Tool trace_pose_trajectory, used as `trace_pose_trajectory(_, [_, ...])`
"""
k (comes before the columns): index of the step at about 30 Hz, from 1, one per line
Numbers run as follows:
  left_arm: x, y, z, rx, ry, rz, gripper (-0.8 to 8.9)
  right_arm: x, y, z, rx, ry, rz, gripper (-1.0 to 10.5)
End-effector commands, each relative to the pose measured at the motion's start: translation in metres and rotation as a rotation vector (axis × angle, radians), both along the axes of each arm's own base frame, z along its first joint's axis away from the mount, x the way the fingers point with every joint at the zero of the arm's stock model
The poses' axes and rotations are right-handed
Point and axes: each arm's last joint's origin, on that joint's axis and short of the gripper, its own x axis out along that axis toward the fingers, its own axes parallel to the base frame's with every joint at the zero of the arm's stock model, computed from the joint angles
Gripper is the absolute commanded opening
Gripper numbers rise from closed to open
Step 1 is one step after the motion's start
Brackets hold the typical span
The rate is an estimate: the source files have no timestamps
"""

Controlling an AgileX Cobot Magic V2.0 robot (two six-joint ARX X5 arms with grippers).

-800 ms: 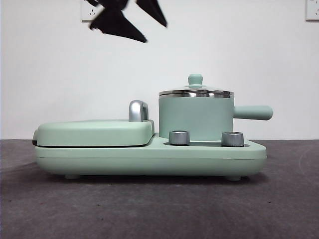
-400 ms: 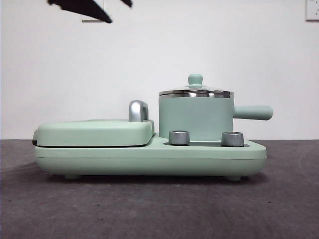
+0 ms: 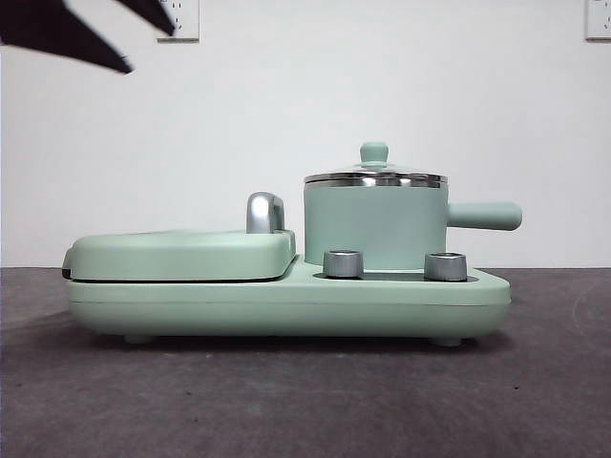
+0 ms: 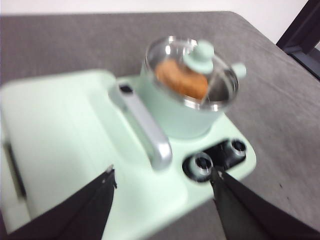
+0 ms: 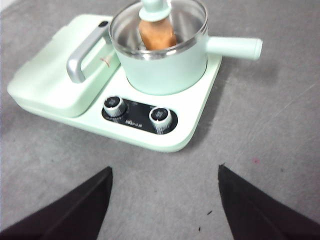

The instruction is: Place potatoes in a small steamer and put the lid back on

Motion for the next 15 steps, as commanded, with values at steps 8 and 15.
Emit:
trace_pose_trajectory(8, [-0.055, 0.023, -0.038, -0.103, 0.052, 0.098, 3.1, 0.034, 0.018, -0.005, -0.075, 0.039, 0.113, 3.3])
trace_pose_trajectory(15, [-0.08, 0.036, -0.049, -0.064, 0.075, 0.187, 3.1, 0.06, 0.032, -0.011, -0.06, 0.063, 0.174, 3.3])
